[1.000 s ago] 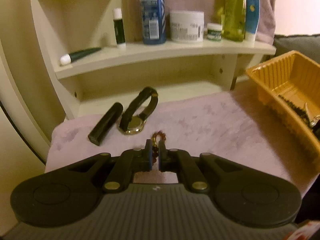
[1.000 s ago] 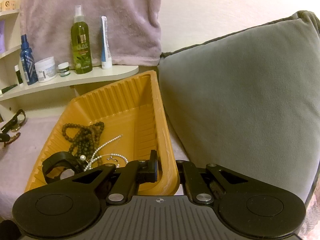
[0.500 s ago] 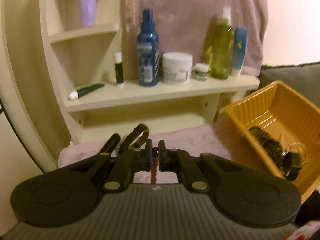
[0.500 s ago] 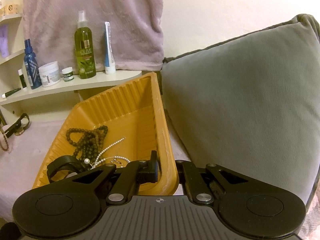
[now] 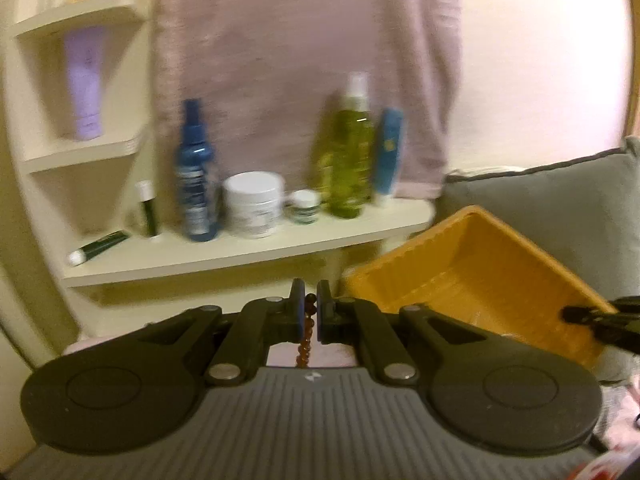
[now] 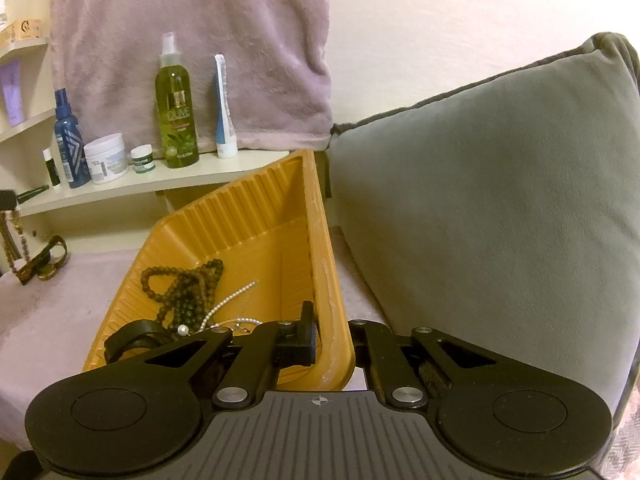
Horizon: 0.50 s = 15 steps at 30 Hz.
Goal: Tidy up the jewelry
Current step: 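Carry the amber bead bracelet into the tray and open the left tool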
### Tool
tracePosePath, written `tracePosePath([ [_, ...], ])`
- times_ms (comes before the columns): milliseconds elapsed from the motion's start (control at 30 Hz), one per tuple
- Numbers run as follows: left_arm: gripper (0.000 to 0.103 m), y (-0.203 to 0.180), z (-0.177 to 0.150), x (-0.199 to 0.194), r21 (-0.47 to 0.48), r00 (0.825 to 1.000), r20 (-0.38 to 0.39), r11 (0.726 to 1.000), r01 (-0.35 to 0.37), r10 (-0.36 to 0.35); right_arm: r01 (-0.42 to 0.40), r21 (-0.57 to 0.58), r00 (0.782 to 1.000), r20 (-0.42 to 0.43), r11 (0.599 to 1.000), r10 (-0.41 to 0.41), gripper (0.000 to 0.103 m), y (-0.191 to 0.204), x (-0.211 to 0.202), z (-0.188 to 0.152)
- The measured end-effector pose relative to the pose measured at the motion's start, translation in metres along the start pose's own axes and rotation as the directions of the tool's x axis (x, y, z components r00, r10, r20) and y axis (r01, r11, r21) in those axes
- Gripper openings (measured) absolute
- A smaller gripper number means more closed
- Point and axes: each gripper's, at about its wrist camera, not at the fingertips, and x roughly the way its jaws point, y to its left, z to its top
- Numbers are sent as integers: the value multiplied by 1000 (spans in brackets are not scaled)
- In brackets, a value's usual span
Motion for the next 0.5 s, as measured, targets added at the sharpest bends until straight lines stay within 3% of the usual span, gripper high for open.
tracePosePath([
  [500,4,-88,15,26,63,982,-7,980,188,-188,0,4,1000,-1,1000,0,5,1,0,0],
])
